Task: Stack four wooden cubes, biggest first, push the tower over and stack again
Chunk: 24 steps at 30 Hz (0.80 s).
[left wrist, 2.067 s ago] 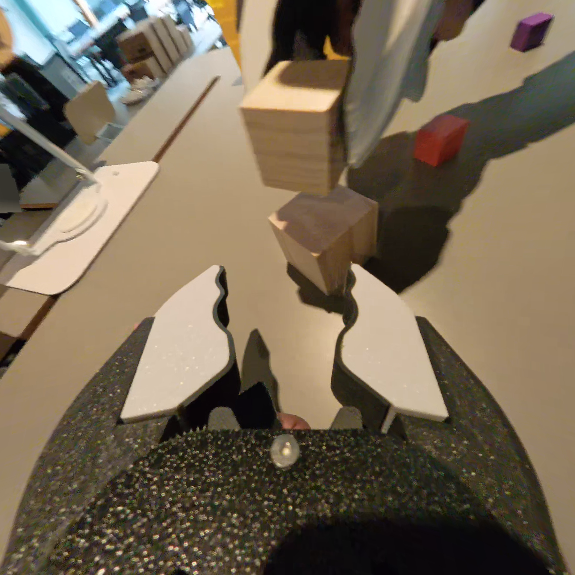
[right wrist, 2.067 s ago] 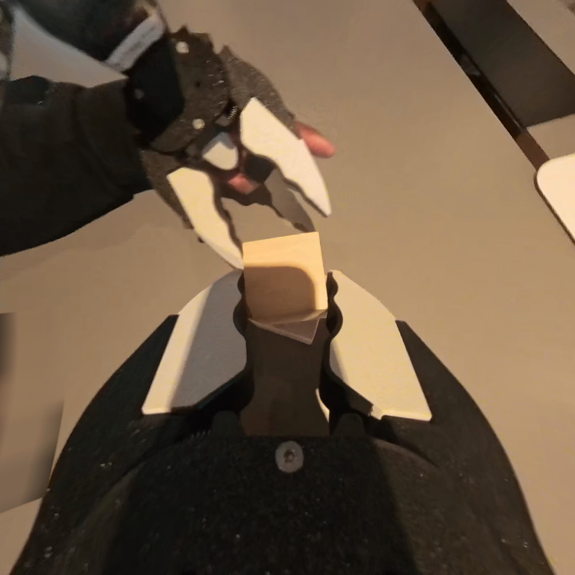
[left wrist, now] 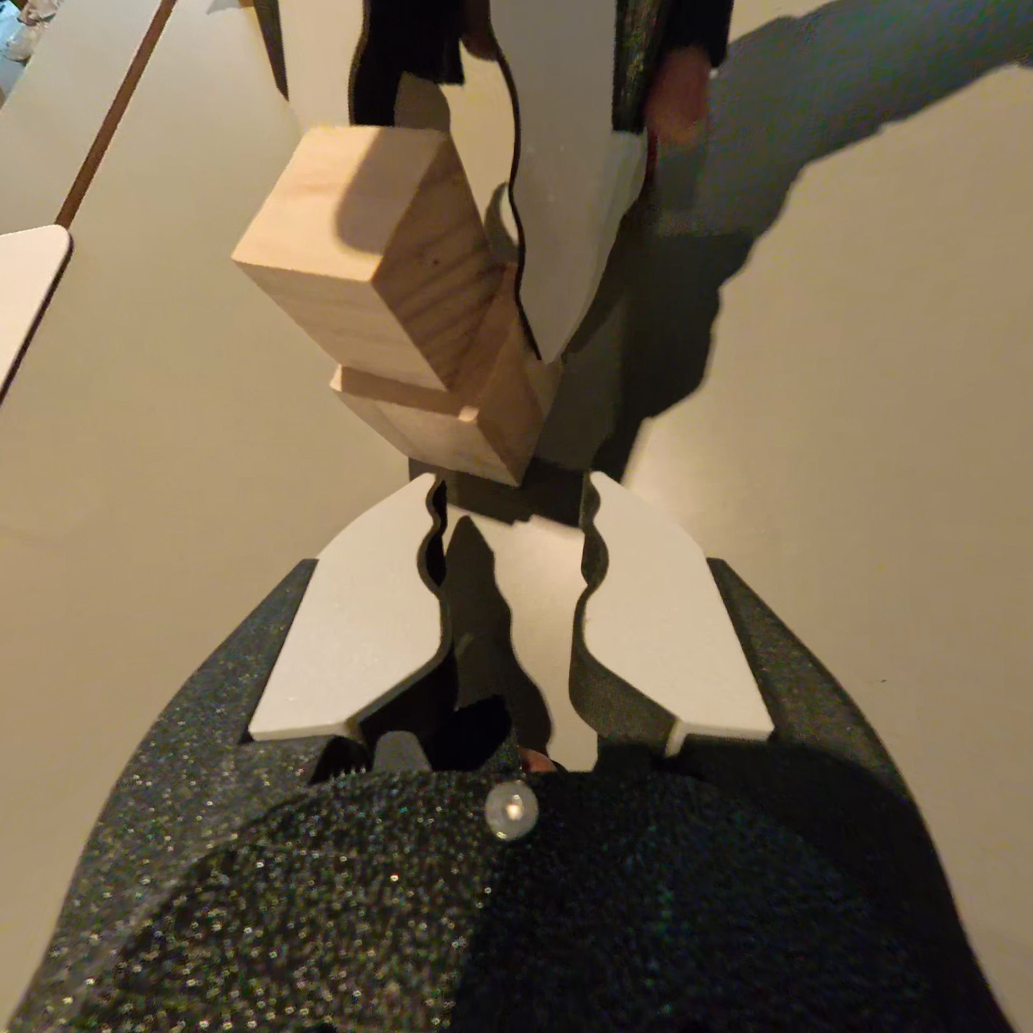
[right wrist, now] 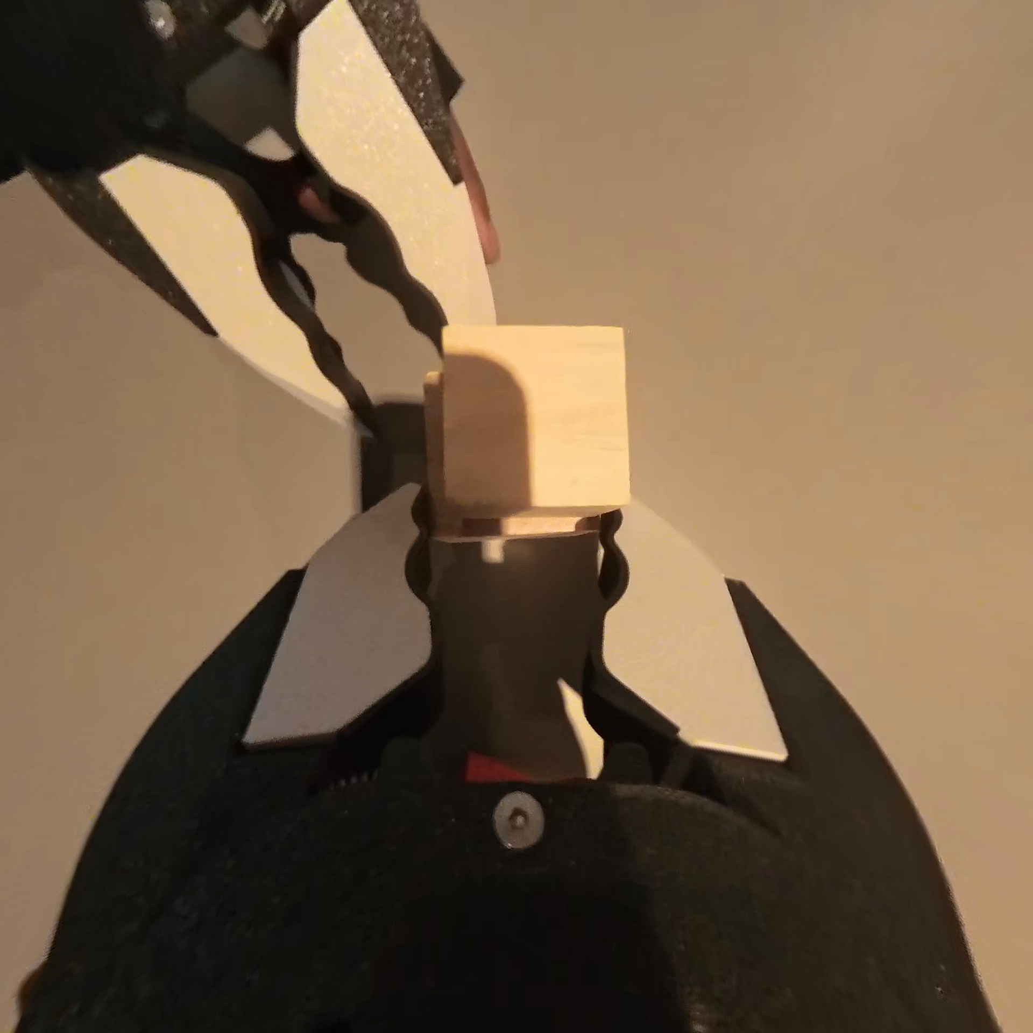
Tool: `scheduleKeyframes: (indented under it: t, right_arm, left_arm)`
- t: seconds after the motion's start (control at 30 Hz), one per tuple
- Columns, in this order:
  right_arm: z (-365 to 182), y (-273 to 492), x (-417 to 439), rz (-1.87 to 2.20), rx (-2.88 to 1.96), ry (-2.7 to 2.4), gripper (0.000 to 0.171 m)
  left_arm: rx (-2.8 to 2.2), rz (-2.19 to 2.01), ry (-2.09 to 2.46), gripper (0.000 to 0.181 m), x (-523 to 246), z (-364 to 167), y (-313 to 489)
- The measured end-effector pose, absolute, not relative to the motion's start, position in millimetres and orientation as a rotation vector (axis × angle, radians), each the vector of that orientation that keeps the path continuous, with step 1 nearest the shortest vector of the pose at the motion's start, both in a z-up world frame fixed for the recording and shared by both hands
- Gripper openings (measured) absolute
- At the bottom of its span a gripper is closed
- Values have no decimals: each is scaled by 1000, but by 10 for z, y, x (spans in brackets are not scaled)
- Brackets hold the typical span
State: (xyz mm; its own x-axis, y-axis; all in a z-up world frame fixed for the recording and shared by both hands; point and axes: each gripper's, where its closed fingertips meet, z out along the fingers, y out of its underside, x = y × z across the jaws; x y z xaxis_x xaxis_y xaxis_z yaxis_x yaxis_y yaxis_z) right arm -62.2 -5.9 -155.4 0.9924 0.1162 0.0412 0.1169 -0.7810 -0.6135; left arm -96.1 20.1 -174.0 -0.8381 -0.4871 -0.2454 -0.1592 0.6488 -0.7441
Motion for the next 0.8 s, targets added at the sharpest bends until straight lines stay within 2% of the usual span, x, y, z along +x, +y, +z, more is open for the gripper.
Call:
scheduleKeyframes:
  t: [0.13, 0.17, 0.23, 0.33, 0.6, 0.8]
  right_arm:
    - [-1550, -63, -596, 24, -2484, -285, 59]
    - [-1528, -70, -594, 18, -2474, -295, 62]
    - [-1433, -113, -598, 9, -2428, -273, 78]
    - [-1255, -344, -601, 1, -2341, -173, 84]
    - [-1056, -1689, -583, -143, -2139, 154, 70]
    - [-1121, -2456, -534, -167, -2025, 337, 65]
  left_arm:
    - [-526, -1046, 2428, 45, -935, -1729, 230]
    - [-526, -1045, 2430, 45, -935, -1732, 230]
    - [-522, -1043, 2436, 45, -940, -1738, 225]
    - [-524, -1052, 2440, 46, -944, -1734, 226]
    - [-509, -1161, 2466, 54, -1046, -1669, 229]
    - [-490, -1467, 2480, 48, -1381, -1453, -15]
